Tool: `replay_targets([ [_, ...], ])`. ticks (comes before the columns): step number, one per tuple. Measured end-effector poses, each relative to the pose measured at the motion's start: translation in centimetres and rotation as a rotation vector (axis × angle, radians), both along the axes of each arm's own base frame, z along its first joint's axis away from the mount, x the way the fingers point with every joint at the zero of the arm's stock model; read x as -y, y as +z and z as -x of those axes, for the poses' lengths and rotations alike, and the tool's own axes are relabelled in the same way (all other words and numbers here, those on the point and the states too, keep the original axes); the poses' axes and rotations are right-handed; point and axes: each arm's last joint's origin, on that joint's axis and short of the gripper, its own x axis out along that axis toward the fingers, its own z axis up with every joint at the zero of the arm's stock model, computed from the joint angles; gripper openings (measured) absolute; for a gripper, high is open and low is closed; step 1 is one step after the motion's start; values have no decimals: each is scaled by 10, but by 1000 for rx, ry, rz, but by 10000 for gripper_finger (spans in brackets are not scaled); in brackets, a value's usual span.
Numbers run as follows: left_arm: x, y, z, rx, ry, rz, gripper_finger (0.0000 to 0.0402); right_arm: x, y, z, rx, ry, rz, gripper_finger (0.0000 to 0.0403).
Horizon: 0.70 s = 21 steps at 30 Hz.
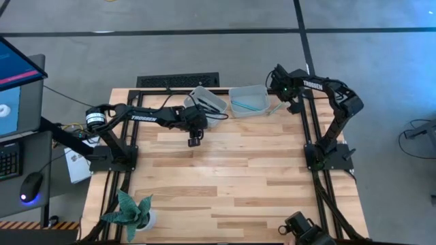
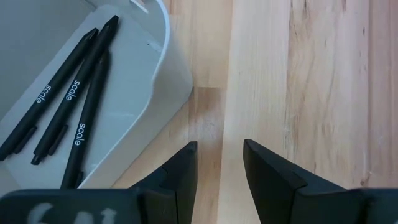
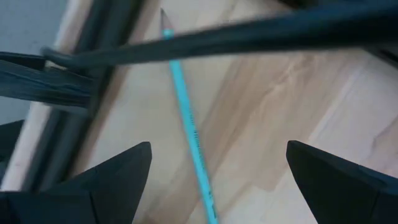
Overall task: Sort pens & pencils
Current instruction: Put the light green pencil into the right gray bin
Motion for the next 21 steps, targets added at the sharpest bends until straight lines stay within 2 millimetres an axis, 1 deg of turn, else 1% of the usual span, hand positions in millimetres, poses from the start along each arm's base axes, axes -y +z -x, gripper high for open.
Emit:
replay_targets([
  [4, 0, 0, 0, -1, -5, -3, 122, -5, -13, 3, 0, -4, -2, 397],
  [10, 0, 0, 0, -4, -13, -7, 122, -12, -24, 8, -10, -46, -14, 396],
  [14, 0, 0, 0, -3, -13, -7, 122, -11, -26, 7, -8, -40, 10, 397],
  [21, 0, 0, 0, -4, -14, -7, 122, -3, -23, -2, 49, 3, 90, 396],
])
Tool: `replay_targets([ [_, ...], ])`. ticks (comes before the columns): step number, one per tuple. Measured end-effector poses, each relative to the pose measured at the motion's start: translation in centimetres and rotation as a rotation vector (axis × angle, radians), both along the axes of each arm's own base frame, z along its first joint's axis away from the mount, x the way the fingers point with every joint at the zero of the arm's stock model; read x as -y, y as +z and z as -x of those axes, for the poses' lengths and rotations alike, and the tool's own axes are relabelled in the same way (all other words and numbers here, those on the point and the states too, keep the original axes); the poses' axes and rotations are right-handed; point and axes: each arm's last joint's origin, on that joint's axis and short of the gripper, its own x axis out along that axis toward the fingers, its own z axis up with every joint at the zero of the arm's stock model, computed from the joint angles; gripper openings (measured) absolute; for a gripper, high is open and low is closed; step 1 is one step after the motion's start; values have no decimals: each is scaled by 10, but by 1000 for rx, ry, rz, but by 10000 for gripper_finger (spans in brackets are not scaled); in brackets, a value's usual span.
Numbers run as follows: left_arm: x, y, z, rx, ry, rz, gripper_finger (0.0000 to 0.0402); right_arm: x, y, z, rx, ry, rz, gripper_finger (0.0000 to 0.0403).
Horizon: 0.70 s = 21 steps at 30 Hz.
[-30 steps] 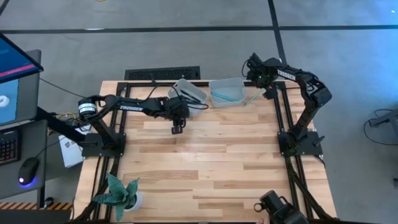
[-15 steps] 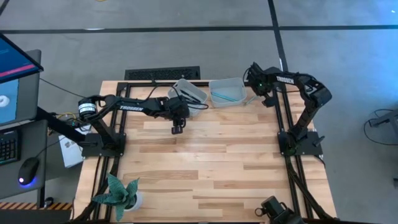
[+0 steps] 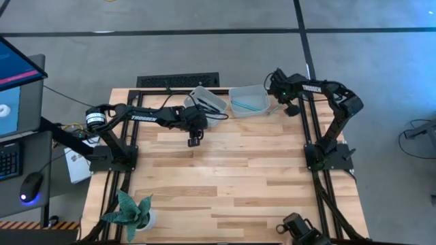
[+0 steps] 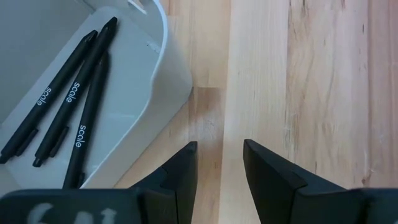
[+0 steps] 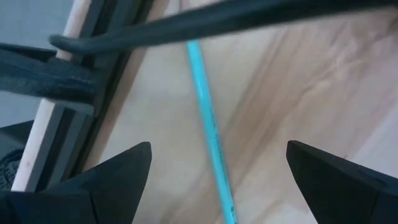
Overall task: Sort pens & pencils
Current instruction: Put the light green pencil into the right gray bin
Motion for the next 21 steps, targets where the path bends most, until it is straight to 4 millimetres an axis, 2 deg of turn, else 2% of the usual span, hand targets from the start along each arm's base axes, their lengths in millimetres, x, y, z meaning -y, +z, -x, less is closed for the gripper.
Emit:
replay_targets([
  [11, 0, 0, 1, -8, 0, 3, 122, -2, -2, 2, -40, -62, -4, 396],
  [17, 0, 0, 0, 2, -1, 0, 122, -2, -21, -4, -80, -59, -82, 397],
  [21, 0, 0, 0, 0, -1, 0, 122, -2, -27, -7, -116, -57, -116, 396],
])
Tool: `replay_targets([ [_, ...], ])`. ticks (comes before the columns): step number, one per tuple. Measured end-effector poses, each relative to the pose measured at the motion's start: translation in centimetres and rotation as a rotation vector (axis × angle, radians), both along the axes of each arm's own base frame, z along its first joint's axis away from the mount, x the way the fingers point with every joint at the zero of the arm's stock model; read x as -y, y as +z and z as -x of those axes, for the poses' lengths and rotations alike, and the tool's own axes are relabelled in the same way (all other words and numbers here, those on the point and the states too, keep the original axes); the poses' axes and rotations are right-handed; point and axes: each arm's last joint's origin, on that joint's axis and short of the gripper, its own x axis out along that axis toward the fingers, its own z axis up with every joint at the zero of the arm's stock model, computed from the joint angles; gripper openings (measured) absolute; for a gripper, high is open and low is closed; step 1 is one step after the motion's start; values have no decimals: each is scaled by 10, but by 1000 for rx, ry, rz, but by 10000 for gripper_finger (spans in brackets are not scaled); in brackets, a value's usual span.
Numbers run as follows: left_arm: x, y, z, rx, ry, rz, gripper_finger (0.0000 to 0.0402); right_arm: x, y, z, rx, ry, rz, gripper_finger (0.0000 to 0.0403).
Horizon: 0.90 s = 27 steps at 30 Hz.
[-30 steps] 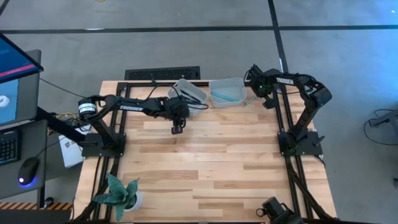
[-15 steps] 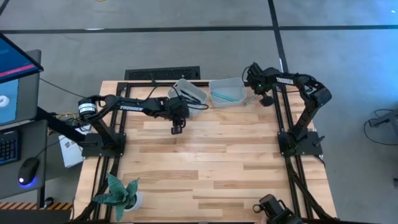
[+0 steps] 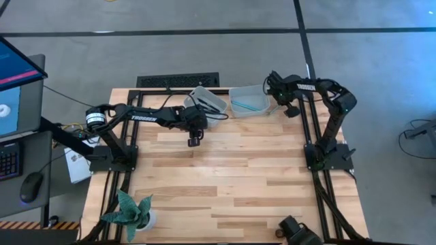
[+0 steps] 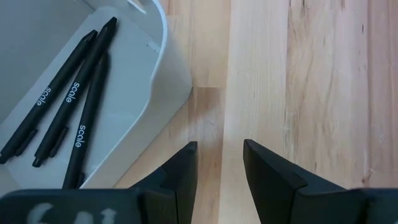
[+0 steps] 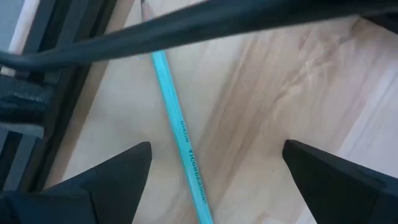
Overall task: Sort pens & pencils
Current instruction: Put the light green pencil into the right gray bin
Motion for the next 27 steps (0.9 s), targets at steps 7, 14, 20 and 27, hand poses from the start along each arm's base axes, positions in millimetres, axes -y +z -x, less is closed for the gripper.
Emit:
replay_targets([
  [7, 0, 0, 0, -5, 2, -2, 122, 6, 11, -3, 0, -35, 5, 396],
  [14, -1, 0, 1, -6, 6, -6, 122, 9, 14, -1, -5, -25, 15, 396],
  [20, -1, 0, 1, -6, 7, -7, 122, 9, 15, -2, -25, -22, 27, 397],
  [27, -2, 0, 1, -10, 19, -28, 122, 5, 15, -9, -101, 18, 87, 397],
])
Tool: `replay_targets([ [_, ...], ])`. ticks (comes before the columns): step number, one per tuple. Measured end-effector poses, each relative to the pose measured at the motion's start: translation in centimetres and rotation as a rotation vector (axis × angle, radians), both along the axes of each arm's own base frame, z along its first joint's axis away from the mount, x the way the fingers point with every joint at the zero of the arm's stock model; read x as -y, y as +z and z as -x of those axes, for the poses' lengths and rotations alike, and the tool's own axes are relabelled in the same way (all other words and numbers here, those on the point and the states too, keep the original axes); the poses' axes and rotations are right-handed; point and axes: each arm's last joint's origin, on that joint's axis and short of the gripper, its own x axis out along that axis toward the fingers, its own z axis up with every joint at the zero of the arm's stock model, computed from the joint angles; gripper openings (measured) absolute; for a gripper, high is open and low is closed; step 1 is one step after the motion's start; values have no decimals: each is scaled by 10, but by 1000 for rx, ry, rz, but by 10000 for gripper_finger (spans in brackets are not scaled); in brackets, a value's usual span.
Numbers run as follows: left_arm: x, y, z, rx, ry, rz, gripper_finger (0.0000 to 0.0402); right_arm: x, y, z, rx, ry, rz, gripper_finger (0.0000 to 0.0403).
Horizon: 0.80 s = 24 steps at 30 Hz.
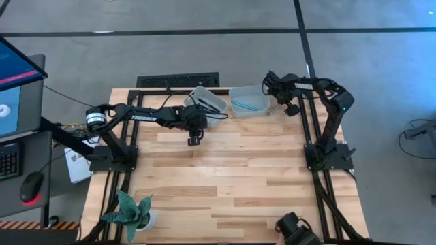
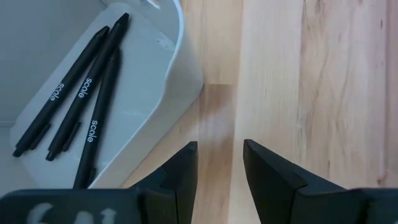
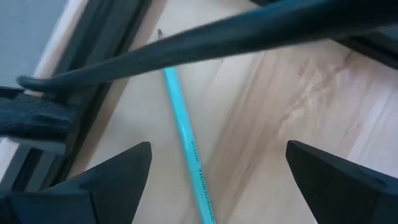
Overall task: Sort pens & pencils
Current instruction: Put the light green pencil into the right gray bin
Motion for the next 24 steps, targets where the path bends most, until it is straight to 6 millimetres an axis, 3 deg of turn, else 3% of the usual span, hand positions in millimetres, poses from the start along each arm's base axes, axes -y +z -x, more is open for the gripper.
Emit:
replay_targets([
  [24, -1, 0, 0, -34, -82, -64, 122, -1, -1, -4, -17, 8, 49, 397],
])
